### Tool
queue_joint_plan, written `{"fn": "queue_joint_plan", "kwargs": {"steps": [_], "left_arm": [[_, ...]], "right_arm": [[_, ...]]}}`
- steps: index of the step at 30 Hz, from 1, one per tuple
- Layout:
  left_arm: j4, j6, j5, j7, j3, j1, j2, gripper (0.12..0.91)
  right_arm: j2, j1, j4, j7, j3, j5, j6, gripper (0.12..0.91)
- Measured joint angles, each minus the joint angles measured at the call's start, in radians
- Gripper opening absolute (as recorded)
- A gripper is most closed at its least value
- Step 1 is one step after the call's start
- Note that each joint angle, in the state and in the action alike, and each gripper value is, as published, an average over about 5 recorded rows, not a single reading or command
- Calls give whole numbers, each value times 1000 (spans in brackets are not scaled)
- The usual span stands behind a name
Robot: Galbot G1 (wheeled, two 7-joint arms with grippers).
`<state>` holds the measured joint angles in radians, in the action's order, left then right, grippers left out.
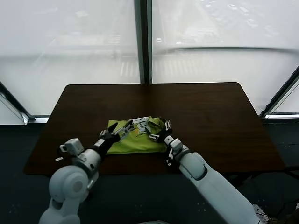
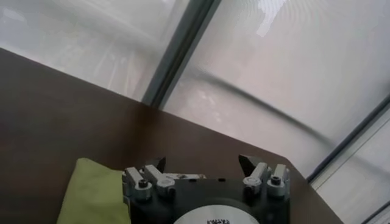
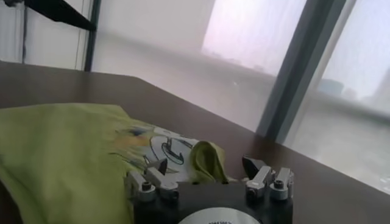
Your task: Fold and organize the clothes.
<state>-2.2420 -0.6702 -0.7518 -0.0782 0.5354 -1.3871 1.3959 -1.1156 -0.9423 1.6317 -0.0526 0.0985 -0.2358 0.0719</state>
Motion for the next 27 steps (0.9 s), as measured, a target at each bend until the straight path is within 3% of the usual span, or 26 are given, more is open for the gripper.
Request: {"fn": "queue_joint_plan", "kwargs": {"steps": [11, 13, 17, 22, 24, 27], "left_arm": [[0, 5, 11, 7, -2, -12, 4, 907], [2, 5, 10, 7, 0, -14, 1, 907], [10, -5, -14, -4, 1, -10, -18, 907], [42, -27, -80, -38, 0, 16, -89, 907], [61, -34, -105, -48, 0, 29, -126, 907], [84, -39, -124, -51, 1, 40, -173, 907]], "right_arm": [[-17, -76, 31, -113, -144, -194, -46, 907], [-11, -92, 41, -97, -168, -203, -47, 907], [28, -143, 88, -16, -211, -201, -78, 907], [112, -232, 171, 83, -285, -207, -212, 907], [144, -273, 198, 97, -319, -206, -267, 907], [176, -337, 236, 81, -357, -206, -293, 907]]}}
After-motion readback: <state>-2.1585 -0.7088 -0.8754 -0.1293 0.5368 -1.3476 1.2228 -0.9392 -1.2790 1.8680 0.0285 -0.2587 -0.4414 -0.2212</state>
